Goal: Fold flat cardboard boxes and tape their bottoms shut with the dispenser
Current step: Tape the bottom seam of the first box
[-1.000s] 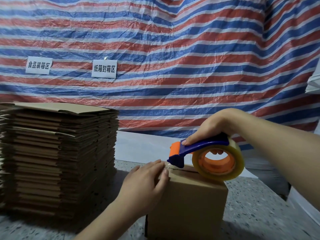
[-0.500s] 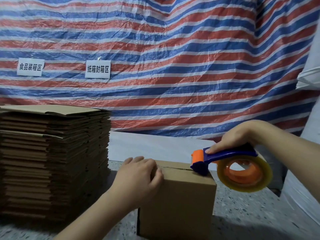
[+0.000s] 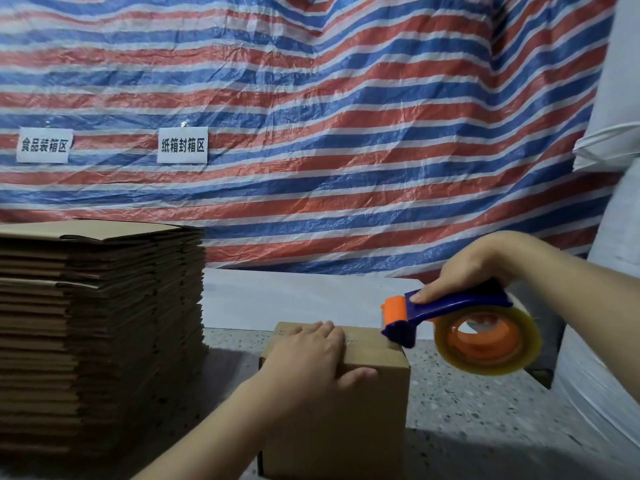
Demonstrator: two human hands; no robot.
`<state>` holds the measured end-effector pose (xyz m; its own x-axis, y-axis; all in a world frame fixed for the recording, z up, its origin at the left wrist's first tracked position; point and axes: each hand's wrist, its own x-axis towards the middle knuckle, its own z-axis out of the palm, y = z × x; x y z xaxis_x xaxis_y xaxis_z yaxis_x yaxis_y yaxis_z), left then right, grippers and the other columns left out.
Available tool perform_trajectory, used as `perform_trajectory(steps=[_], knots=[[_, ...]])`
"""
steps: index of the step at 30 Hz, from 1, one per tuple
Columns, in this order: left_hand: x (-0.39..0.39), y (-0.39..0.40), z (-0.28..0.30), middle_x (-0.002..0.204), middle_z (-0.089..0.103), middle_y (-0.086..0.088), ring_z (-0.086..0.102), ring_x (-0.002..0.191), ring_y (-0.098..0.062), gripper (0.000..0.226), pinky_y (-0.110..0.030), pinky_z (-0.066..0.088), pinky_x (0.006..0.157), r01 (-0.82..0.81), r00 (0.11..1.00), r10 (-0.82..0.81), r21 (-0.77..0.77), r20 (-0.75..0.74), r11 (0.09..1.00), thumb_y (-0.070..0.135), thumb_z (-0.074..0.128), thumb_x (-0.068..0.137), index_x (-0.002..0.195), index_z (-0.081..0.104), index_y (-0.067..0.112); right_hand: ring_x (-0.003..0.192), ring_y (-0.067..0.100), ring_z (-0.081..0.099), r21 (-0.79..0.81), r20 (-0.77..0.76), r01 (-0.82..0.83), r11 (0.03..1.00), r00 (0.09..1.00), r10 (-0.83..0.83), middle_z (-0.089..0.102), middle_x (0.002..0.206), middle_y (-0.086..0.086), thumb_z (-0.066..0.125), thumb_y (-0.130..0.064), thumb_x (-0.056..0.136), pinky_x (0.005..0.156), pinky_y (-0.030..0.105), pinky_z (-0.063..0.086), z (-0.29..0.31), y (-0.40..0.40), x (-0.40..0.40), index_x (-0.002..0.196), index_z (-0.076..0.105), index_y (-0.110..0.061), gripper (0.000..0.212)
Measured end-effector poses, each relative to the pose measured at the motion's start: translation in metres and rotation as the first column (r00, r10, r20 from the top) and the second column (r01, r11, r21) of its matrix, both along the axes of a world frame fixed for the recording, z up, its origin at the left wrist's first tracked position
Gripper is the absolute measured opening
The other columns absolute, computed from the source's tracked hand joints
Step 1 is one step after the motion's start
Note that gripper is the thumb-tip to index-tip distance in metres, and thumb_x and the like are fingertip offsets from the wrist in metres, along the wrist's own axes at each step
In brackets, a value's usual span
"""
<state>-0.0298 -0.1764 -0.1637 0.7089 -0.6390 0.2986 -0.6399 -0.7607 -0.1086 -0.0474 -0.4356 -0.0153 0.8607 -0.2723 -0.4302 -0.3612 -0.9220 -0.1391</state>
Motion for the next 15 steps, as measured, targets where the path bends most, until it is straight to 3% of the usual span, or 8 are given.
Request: perform_trajectory(steps=[2, 4, 7, 9, 11, 13, 15], knots=[[-0.001, 0.0, 0.0, 0.148, 0.046, -0.003, 0.04, 0.137, -0.021, 0.103, -0.04, 0.03, 0.116, -0.009, 1.0, 0.009, -0.009, -0.008, 1.0, 0.087, 0.003, 0.071, 0.139, 0.043, 0.021, 0.074, 0.019, 0.075, 0.022, 0.018, 0.045, 0.999, 0.999, -0.045, 0.079, 0.09, 0.008, 0.075, -0.081, 0.06, 0.065, 0.028, 0.059, 0.004, -0.014, -0.011, 0.097, 0.068, -0.025, 0.067], [-0.002, 0.0, 0.0, 0.153, 0.04, -0.002, 0.036, 0.141, -0.02, 0.101, -0.04, 0.025, 0.117, -0.015, 0.999, 0.014, -0.01, -0.035, 1.0, 0.086, 0.006, 0.075, 0.147, 0.035, 0.023, 0.073, 0.017, 0.075, -0.004, 0.002, 0.068, 0.998, 0.998, -0.068, 0.079, 0.088, 0.005, 0.074, -0.082, 0.057, 0.064, 0.027, 0.059, -0.001, -0.022, -0.016, 0.099, 0.07, -0.023, 0.073], [-0.003, 0.0, 0.004, 0.16, 0.029, -0.001, 0.028, 0.146, -0.021, 0.093, -0.04, 0.022, 0.119, -0.015, 0.996, 0.016, 0.017, -0.086, 1.0, 0.084, 0.016, 0.083, 0.157, 0.009, 0.03, 0.07, 0.013, 0.074, -0.064, -0.035, 0.056, 0.996, 0.998, -0.059, 0.078, 0.084, 0.001, 0.067, -0.083, 0.067, 0.063, 0.023, 0.058, -0.017, -0.02, -0.011, 0.103, 0.07, -0.016, 0.077], [-0.005, -0.004, 0.01, 0.154, 0.039, -0.004, 0.038, 0.138, -0.024, 0.089, -0.042, 0.028, 0.114, -0.01, 0.997, 0.014, 0.058, -0.079, 0.998, 0.085, 0.022, 0.084, 0.155, 0.017, 0.032, 0.068, 0.012, 0.075, -0.048, -0.015, 0.064, 0.997, 0.998, -0.065, 0.078, 0.082, 0.0, 0.066, -0.082, 0.069, 0.062, 0.022, 0.057, -0.024, -0.019, -0.01, 0.104, 0.069, -0.017, 0.074], [-0.009, -0.015, 0.016, 0.154, 0.037, -0.007, 0.036, 0.138, -0.026, 0.091, -0.045, 0.026, 0.116, 0.007, 0.997, -0.002, 0.075, -0.074, 0.997, 0.085, 0.027, 0.082, 0.151, 0.028, 0.025, 0.07, 0.012, 0.075, -0.032, -0.002, 0.072, 0.997, 0.997, -0.072, 0.079, 0.084, 0.0, 0.066, -0.082, 0.069, 0.063, 0.022, 0.057, -0.025, -0.02, -0.011, 0.107, 0.069, -0.017, 0.076], [-0.018, -0.031, 0.018, 0.164, 0.015, -0.007, 0.016, 0.15, -0.025, 0.097, -0.046, 0.011, 0.123, 0.07, 0.992, -0.064, 0.051, -0.113, 0.996, 0.082, 0.033, 0.084, 0.156, 0.015, 0.02, 0.07, 0.011, 0.075, -0.033, 0.005, 0.067, 0.997, 0.998, -0.067, 0.079, 0.084, -0.001, 0.066, -0.083, 0.069, 0.062, 0.022, 0.057, -0.026, -0.021, -0.01, 0.108, 0.069, -0.018, 0.076], [-0.023, -0.046, 0.015, 0.164, 0.015, -0.005, 0.016, 0.15, -0.024, 0.09, -0.047, 0.011, 0.122, 0.136, 0.981, -0.131, 0.023, -0.143, 0.99, 0.075, 0.037, 0.089, 0.157, 0.014, 0.021, 0.069, 0.011, 0.075, -0.045, 0.0, 0.056, 0.997, 0.998, -0.056, 0.078, 0.083, -0.002, 0.065, -0.084, 0.068, 0.061, 0.021, 0.056, -0.028, -0.022, -0.01, 0.108, 0.069, -0.018, 0.076]])
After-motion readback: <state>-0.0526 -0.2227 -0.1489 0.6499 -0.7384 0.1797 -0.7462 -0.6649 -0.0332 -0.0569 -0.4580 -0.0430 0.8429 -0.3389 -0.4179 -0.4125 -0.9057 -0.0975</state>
